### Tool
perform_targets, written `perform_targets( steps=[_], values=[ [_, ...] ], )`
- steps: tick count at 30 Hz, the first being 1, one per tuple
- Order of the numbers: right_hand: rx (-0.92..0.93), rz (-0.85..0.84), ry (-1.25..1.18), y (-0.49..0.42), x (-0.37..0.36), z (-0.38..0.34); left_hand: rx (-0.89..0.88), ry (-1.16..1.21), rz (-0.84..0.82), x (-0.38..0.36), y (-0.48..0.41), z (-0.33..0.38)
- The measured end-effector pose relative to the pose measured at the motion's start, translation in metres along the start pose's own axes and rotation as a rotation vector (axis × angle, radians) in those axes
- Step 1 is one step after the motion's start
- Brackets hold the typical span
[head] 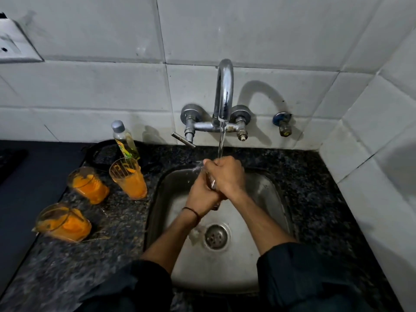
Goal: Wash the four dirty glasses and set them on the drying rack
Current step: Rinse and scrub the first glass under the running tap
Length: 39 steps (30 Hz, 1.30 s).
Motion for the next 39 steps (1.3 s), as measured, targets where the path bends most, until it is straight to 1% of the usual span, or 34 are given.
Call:
perform_targets(
  steps=[1,2,3,4,5,6,8,9,10,11,13,14,15,16,18,19,20,21,23,24,25,26,27,28,29,30,31,32,34,35,36,37,38,39],
  values=[
    [0.067,-0.081,-0.050,0.001,0.001,-0.002,0.047,0.259,-0.127,-0.001,0.002,-0.001],
    [0.110,-0.178,-0.183,0.004,0.002,-0.003,0.114,0.483,-0.271,-0.002,0.005,-0.004],
    [0.114,-0.254,-0.332,0.007,0.003,-0.002,0.141,0.622,-0.394,-0.001,0.007,-0.003],
    [0.100,-0.275,-0.423,0.009,0.005,0.001,0.159,0.627,-0.435,0.002,0.008,-0.002],
    [0.066,-0.237,-0.431,0.007,0.004,0.005,0.157,0.496,-0.397,0.005,0.007,0.000],
    [0.007,-0.167,-0.375,0.004,0.002,0.008,0.140,0.231,-0.283,0.008,0.003,0.003],
    [-0.111,-0.021,-0.227,-0.003,-0.002,0.013,0.081,-0.421,0.006,0.009,-0.004,0.012],
    [-0.128,0.017,-0.168,-0.005,-0.003,0.013,0.047,-0.514,0.104,0.008,-0.004,0.015],
    [-0.096,0.023,-0.143,-0.005,-0.004,0.011,0.031,-0.386,0.064,0.006,-0.004,0.012],
    [-0.041,-0.005,-0.154,-0.005,-0.002,0.010,0.047,-0.084,-0.032,0.006,-0.005,0.010],
    [0.033,-0.127,-0.326,0.001,0.003,0.009,0.128,0.351,-0.335,0.005,-0.004,0.001],
    [0.027,-0.191,-0.413,0.006,0.004,0.010,0.154,0.426,-0.414,0.007,-0.004,-0.003],
    [0.008,-0.213,-0.441,0.007,0.004,0.012,0.160,0.388,-0.426,0.008,-0.004,-0.003],
    [-0.020,-0.196,-0.406,0.006,0.002,0.014,0.155,0.224,-0.342,0.009,-0.008,-0.004],
    [-0.080,-0.136,-0.254,-0.001,-0.004,0.015,0.086,-0.287,-0.042,0.010,-0.013,-0.001],
    [-0.084,-0.123,-0.160,-0.003,-0.004,0.013,0.054,-0.345,0.041,0.009,-0.011,0.001],
    [-0.053,-0.140,-0.089,-0.005,-0.003,0.012,0.036,-0.226,0.031,0.006,-0.009,0.000],
    [0.002,-0.185,-0.072,-0.004,-0.001,0.008,0.050,0.009,-0.048,0.004,-0.005,0.001],
    [0.110,-0.286,-0.265,0.001,0.006,0.006,0.146,0.393,-0.322,0.000,0.002,0.001],
    [0.137,-0.307,-0.377,0.003,0.009,0.008,0.168,0.485,-0.416,0.001,0.003,-0.001],
    [0.146,-0.295,-0.434,0.006,0.011,0.009,0.179,0.487,-0.436,0.003,0.003,0.000],
    [0.128,-0.244,-0.426,0.003,0.009,0.013,0.158,0.363,-0.371,0.004,-0.001,0.001],
    [0.077,-0.179,-0.368,-0.001,0.005,0.016,0.123,0.099,-0.237,0.007,-0.005,0.004],
    [0.007,-0.122,-0.293,-0.005,0.002,0.019,0.071,-0.239,-0.083,0.008,-0.011,0.005],
    [-0.062,-0.087,-0.202,-0.008,-0.001,0.019,0.020,-0.471,0.040,0.006,-0.012,0.008],
    [-0.090,-0.071,-0.105,-0.008,-0.001,0.018,-0.023,-0.506,0.093,0.004,-0.011,0.008],
    [-0.062,-0.089,-0.041,-0.007,-0.001,0.016,-0.024,-0.359,0.026,0.003,-0.010,0.005],
    [-0.011,-0.139,-0.046,-0.004,0.000,0.016,0.014,-0.103,-0.080,0.003,-0.009,0.001],
    [0.071,-0.276,-0.268,0.005,0.003,0.020,0.170,0.305,-0.392,0.000,-0.001,-0.006],
    [0.086,-0.324,-0.359,0.011,0.003,0.023,0.204,0.364,-0.440,0.002,0.001,-0.010],
    [0.080,-0.327,-0.384,0.013,0.000,0.028,0.223,0.308,-0.389,0.005,0.000,-0.013],
    [0.045,-0.302,-0.346,0.012,-0.004,0.031,0.208,0.093,-0.274,0.007,-0.002,-0.013],
    [-0.013,-0.271,-0.303,0.008,-0.010,0.034,0.166,-0.222,-0.132,0.009,-0.006,-0.012],
    [-0.069,-0.248,-0.275,0.004,-0.015,0.035,0.133,-0.436,-0.018,0.008,-0.006,-0.009]
  ],
)
Point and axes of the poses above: each hand's wrist, its own y-axis away from the middle knuckle, its own x-axis out of the back of the hand, z = x × y, the point moved 5 cm from there along -y, towards the middle knuckle, and after that the axes turned 5 degrees about -z, right-handed, at the moved point
